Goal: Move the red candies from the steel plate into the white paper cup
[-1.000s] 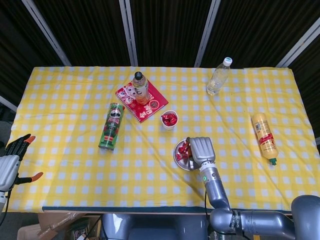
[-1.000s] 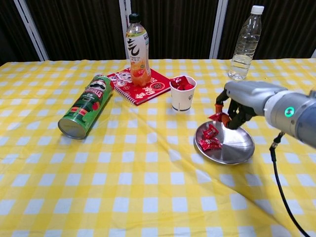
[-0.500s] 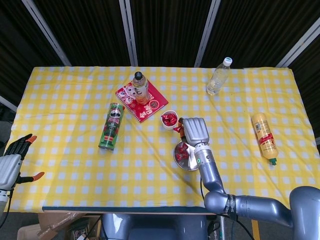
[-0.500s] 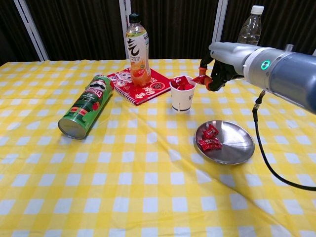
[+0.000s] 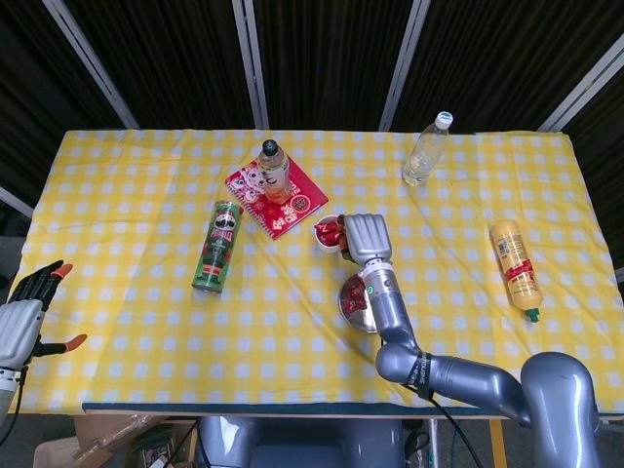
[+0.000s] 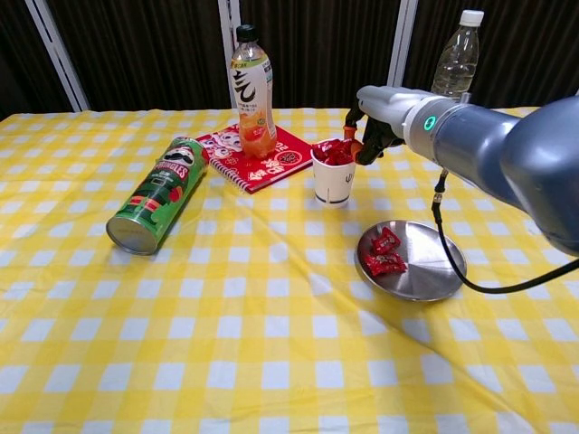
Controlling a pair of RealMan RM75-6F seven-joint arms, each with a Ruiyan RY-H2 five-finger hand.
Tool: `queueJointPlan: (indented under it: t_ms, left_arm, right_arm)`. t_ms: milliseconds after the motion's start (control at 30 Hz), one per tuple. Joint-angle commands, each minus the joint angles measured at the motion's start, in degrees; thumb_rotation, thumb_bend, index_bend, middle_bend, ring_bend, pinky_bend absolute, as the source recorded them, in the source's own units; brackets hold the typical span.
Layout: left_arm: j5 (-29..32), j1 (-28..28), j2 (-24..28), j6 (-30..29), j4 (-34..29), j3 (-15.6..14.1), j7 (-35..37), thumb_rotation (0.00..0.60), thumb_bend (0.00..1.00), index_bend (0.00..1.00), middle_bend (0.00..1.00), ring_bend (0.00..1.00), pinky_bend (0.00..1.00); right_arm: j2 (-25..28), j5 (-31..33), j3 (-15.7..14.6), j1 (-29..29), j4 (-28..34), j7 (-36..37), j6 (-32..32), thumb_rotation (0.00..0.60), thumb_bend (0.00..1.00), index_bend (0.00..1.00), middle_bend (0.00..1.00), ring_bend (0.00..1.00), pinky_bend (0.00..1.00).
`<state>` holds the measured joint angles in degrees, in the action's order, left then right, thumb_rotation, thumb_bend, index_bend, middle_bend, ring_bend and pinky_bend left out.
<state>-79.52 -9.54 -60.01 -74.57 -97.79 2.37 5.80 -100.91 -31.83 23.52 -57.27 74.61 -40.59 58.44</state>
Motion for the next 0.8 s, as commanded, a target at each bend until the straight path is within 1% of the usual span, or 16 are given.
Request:
queueJointPlan:
  t_ms: [33, 167, 267, 333, 533, 800]
  left_arm:
    - [0.3, -0.2, 0.1, 0.3, -0.2, 0.1, 0.1, 0.6, 0.03, 0.0, 0.0, 0.0, 0.0]
    - [0.6, -0.2, 0.2, 0.7, -0.2, 0.1, 0.3, 0.6, 0.03, 0.0, 0.0, 0.0, 0.0]
    - [0.6, -0.2, 0.3, 0.9, 0.0, 0.0, 0.8, 0.6, 0.03, 0.0, 0.0, 0.0, 0.0]
    - [0.6, -0.1, 0.4, 0.9, 0.3, -0.1, 1.2, 0.6, 0.03, 0.0, 0.0, 0.0, 0.0]
    - [-0.1, 0.0, 0.3, 0.5, 0.7, -0.2, 1.9, 0.6, 0.03, 0.0, 0.0, 0.0, 0.0]
    - [-0.2, 0.3, 0.2, -0.1, 0.9, -0.2, 2.0, 0.6, 0.03, 0.0, 0.0, 0.0, 0.0]
  right_arm:
    - [-1.5, 0.7, -0.1, -1.2, -3.1, 0.6, -1.6, 0.6, 0.64, 0.53, 0.82, 0.9, 0.92]
    - [-2.5, 0.7, -0.3, -1.6, -5.3, 1.0, -2.2, 0.6, 0.56, 0.41, 0.82, 0.9, 0.92]
    - [-2.9, 0.1, -0.3, -1.7, -6.2, 1.8, -2.0, 0.6, 0.51, 0.32, 0.82, 0.9, 0.92]
    - [-2.9, -0.6, -0.3, -1.6, -6.1, 2.4, -1.5, 0.6, 0.5, 0.28, 0.82, 0.9, 0.92]
    - [-2.1, -2.1, -0.6, -0.9, -3.9, 2.9, 0.6, 0.6, 0.49, 0.25, 0.82, 0.9, 0.92]
    - [0.6, -4.6, -1.2, 1.0, 3.4, 2.6, 5.3, 0.6, 0.49, 0.25, 0.82, 0.9, 0.92]
